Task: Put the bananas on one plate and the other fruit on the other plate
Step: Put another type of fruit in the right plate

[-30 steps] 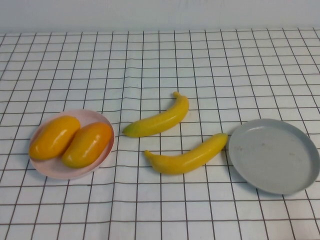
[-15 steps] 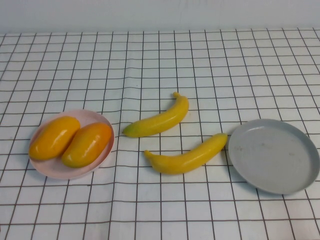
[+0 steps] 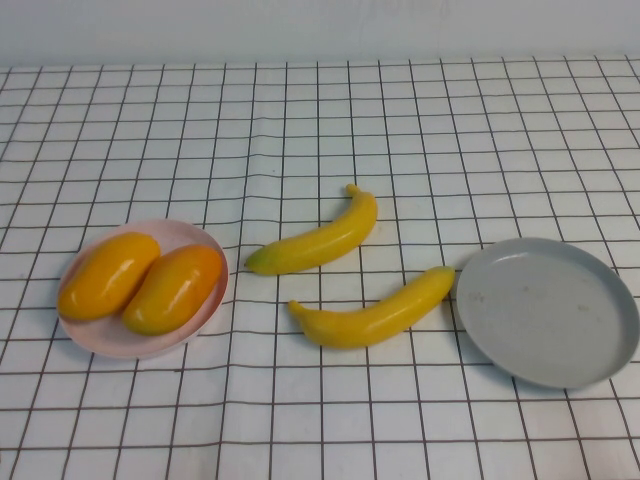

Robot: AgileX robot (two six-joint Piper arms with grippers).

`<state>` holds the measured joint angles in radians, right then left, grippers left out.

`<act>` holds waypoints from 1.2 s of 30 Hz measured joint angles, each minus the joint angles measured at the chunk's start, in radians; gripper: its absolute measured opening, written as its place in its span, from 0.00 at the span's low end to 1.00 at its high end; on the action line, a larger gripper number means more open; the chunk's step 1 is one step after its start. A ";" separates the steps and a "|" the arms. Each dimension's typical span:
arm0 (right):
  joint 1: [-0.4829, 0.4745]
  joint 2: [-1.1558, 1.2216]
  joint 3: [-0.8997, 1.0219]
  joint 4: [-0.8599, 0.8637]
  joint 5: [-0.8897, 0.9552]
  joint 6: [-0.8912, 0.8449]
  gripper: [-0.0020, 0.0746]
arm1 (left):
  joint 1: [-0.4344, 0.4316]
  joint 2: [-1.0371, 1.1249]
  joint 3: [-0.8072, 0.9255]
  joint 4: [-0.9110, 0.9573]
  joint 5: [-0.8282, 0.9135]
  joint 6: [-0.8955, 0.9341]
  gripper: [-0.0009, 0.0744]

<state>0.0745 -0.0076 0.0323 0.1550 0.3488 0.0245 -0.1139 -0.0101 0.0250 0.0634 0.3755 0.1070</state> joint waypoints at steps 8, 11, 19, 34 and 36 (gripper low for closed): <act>0.000 0.000 0.000 0.000 0.000 0.000 0.01 | 0.000 -0.002 0.000 0.000 0.000 0.000 0.01; 0.000 0.000 0.000 0.000 0.000 0.000 0.01 | 0.000 -0.002 0.000 0.000 0.000 0.000 0.01; 0.000 0.000 0.000 0.000 0.000 0.000 0.01 | 0.000 -0.002 0.000 0.000 0.000 0.000 0.01; 0.000 0.000 0.000 0.031 -0.007 0.004 0.01 | 0.000 -0.002 0.000 0.000 0.000 0.000 0.01; 0.000 0.000 0.000 0.196 -0.035 0.045 0.01 | 0.000 -0.002 0.000 0.000 0.000 0.000 0.01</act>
<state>0.0745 -0.0076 0.0323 0.3510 0.3142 0.0696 -0.1139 -0.0117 0.0250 0.0637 0.3755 0.1070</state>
